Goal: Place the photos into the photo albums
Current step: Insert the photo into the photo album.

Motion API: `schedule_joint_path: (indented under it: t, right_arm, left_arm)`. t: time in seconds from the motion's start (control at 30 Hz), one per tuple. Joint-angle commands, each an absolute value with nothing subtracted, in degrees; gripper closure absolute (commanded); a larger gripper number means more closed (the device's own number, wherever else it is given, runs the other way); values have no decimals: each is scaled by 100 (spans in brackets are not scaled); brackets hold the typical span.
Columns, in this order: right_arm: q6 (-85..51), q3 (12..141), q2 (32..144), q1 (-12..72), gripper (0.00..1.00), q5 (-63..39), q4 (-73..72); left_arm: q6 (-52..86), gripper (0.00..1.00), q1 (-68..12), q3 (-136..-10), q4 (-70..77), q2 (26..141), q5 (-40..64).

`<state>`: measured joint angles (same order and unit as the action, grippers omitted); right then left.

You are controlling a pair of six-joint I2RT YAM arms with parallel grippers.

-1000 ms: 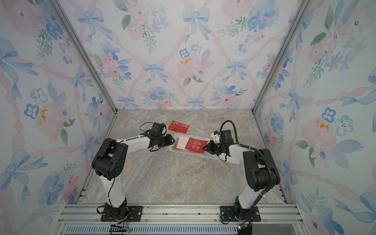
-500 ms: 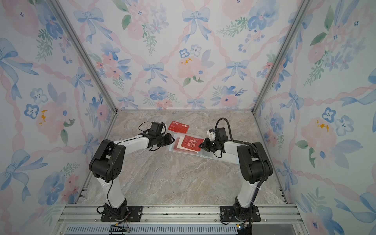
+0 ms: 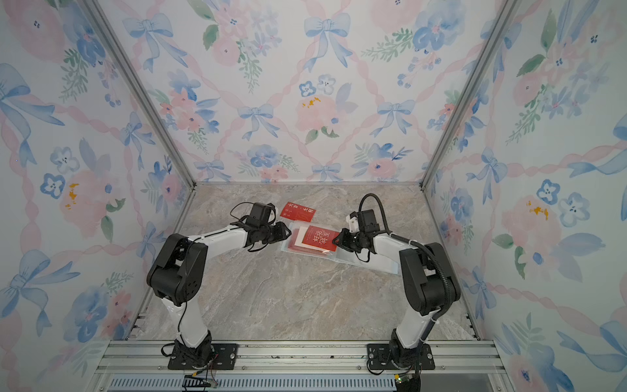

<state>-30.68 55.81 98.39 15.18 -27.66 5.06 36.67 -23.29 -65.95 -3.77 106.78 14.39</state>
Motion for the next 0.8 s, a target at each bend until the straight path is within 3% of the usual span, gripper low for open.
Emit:
schedule_joint_path:
  t: [0.0,0.2,0.57,0.77]
  right_arm:
    - [-2729,5720,9513,1547,77,-2359,1124]
    - [-2703,5738,9589,1382,79,-2297,1249]
    - [-2816,5970,10179,1458,93,-2469,1129]
    - [-2807,6137,10365,1478,93,-2444,1166]
  left_arm:
    - [3705,59,-2349,-6539,-367,10550,1550]
    - [3691,60,-2349,-6560,-360,10545,1524]
    - [3691,59,-2366,-6680,-362,10763,1616]
    - [3700,59,-2394,-6645,-360,10731,1560]
